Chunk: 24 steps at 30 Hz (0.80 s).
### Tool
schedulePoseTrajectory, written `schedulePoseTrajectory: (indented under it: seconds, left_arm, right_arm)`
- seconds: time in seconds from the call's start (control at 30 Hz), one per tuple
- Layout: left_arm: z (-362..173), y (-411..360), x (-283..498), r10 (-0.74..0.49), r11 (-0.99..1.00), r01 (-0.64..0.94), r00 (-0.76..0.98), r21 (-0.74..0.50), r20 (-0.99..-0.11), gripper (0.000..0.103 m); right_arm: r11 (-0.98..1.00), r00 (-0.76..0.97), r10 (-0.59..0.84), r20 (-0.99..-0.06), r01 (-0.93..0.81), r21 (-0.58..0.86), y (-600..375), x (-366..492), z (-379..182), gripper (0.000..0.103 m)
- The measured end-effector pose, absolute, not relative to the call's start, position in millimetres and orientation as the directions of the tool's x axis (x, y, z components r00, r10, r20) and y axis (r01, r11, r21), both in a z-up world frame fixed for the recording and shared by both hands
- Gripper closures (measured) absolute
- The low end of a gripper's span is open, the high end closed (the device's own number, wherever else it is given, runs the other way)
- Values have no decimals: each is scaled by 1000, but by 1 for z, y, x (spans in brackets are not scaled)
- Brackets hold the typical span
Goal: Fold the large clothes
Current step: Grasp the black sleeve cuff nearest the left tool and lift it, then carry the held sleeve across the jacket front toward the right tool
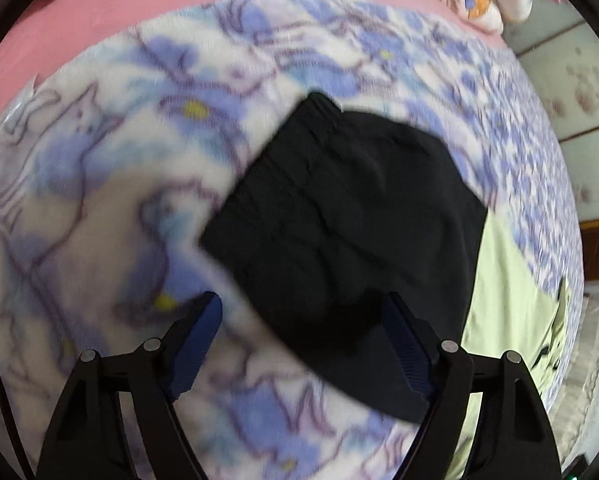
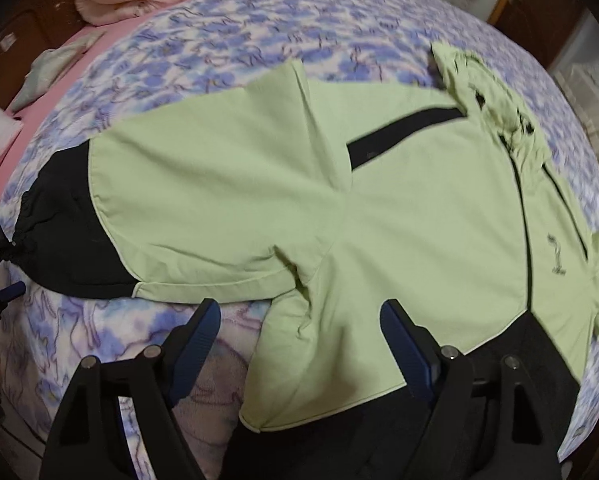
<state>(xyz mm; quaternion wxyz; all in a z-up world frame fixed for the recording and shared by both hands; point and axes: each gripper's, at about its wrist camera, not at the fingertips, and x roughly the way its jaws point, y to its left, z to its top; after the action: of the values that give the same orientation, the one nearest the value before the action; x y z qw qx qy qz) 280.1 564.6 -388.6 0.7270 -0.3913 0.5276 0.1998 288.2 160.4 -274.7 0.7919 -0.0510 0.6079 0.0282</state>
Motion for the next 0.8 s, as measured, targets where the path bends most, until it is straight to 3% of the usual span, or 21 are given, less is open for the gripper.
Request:
schedulePoseTrajectory:
  seconds: [0.13, 0.3, 0.53, 0.8]
  left_arm:
    - [-393, 578, 294, -64, 576, -738, 386, -350, -920, 46]
    - [-389, 580, 300, -24, 549, -763, 395, -343, -918, 83]
    - [-350, 567, 298, 31, 575, -719, 497, -391, -867, 90]
    - [-253, 516, 313, 62, 688, -574, 655, -443, -753, 91]
  right_arm:
    - [994, 244, -18, -970, -104, -44, 161, 285, -279, 21]
    - [992, 242, -20, -970, -117, -50, 165, 281, -280, 21]
    - [995, 267, 7, -964, -102, -22, 158, 280, -274, 21]
    - [998, 297, 60, -953, -50, 47, 122, 272, -265, 21]
